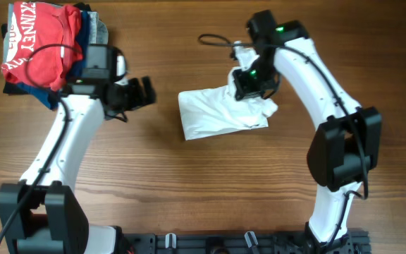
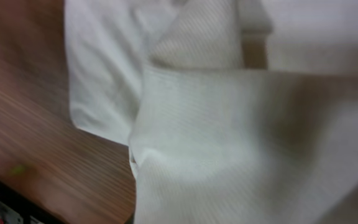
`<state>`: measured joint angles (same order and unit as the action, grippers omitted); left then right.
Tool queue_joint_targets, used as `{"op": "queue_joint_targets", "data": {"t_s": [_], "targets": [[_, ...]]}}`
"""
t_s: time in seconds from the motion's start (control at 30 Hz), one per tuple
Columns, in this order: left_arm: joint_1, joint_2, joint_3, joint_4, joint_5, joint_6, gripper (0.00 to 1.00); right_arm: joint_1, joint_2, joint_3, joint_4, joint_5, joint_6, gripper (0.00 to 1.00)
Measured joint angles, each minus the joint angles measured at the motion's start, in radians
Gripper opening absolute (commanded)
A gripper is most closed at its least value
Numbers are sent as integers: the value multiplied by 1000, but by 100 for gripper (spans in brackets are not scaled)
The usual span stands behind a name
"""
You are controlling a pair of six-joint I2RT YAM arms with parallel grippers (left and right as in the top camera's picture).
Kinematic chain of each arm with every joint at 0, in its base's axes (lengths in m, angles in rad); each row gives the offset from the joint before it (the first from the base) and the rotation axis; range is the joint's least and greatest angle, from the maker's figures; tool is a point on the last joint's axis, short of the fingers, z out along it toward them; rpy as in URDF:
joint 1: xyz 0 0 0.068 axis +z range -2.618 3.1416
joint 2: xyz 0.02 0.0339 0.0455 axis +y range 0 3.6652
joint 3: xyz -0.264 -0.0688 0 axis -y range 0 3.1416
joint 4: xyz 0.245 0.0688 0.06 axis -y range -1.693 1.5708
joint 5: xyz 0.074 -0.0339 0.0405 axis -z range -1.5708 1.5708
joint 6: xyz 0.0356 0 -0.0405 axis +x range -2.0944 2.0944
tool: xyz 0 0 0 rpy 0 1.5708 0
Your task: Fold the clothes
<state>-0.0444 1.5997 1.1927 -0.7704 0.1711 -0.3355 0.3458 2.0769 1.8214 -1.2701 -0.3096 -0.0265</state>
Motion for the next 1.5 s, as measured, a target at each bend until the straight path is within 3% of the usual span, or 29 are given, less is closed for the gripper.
{"op": "queue_joint_targets", "data": {"t_s": [0.13,0.2,0.3,0.33,0.4,0.83,1.1,1.5], "targets": [[69,0,0,0,-18,-8,100,44,0,0,12,0,13,6],[94,0,0,0,-21,-8,100,58,0,0,26,0,27,22],[114,0,0,0,-25,-8,99,80,0,0,50,-6,37,57],[117,0,0,0,-26,-8,100,89,0,0,57,-14,41,65],[119,0,0,0,-26,-8,100,103,0,0,61,-34,36,70],[120,0,0,0,-27,-8,100,135,0,0,47,-82,18,71],[120,0,0,0,-40,-8,100,87,0,1,-10,53,17,76],[223,0,0,11,-124,-8,100,98,0,-36,215,40,-198,81]]}}
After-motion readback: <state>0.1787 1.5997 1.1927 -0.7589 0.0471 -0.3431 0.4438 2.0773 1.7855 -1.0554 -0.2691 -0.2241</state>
